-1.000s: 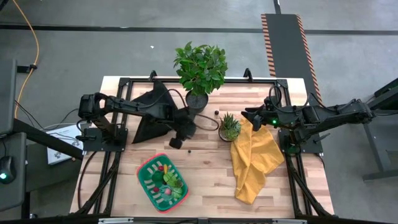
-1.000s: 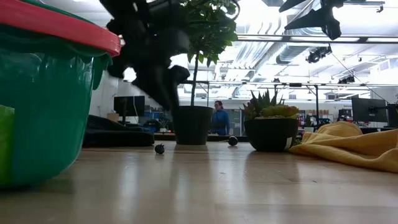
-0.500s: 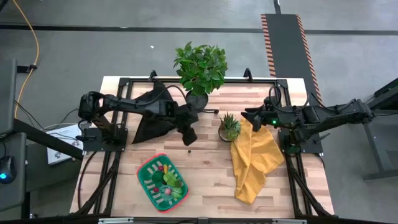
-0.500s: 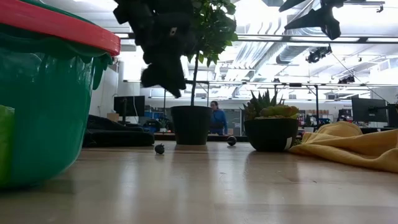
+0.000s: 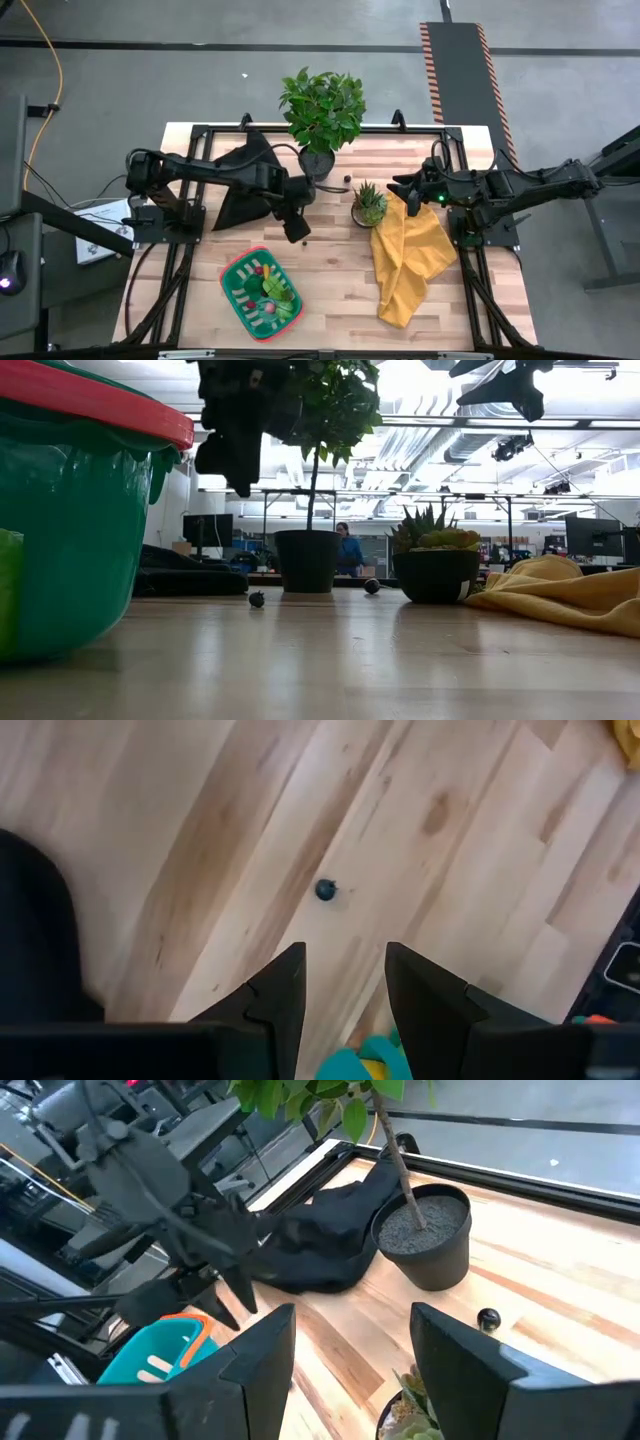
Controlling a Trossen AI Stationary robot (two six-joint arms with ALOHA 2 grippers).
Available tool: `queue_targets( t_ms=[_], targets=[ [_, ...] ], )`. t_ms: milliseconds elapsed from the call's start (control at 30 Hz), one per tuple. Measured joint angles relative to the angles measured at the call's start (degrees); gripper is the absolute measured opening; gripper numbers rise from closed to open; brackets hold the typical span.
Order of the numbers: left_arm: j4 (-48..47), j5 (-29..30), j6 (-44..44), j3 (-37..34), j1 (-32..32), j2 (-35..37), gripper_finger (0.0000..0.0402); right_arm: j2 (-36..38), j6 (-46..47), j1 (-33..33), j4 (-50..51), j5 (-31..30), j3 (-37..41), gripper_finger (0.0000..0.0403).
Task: Pick and placing Produce into tupperware
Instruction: Put the blueberry into the blue basket
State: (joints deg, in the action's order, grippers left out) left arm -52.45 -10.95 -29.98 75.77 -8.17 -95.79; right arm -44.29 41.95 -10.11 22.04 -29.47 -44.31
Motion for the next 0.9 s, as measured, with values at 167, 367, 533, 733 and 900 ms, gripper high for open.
queue_targets(
  t_ms=[167,367,533,733,900],
  targets=[
    [-0.4,0.1,-1.8,0.5,0.9,0.0,0.0127,0.0,0.3,0.0,0.0,-0.8,0.0,0.0191],
    [-0.5,0.1,-3.4,0.5,1.8,0.0,0.0127,0.0,2.1,0.0,0.0,-1.6,0.0,0.0191],
    [-0.1,0.1,-3.8,0.8,3.5,-0.6,0.0126,0.0,2.9,0.0,0.0,-1.6,0.0,0.0191],
    [-4.9,1.6,-0.9,9.5,6.9,-7.4,0.0126,0.0,2.5,0.0,0.0,-1.7,0.0,0.0191],
    [-10.9,4.8,-0.1,19.4,7.0,-15.1,0.0126,0.0,0.9,0.0,0.4,-1.6,0.0,0.0191]
  ],
)
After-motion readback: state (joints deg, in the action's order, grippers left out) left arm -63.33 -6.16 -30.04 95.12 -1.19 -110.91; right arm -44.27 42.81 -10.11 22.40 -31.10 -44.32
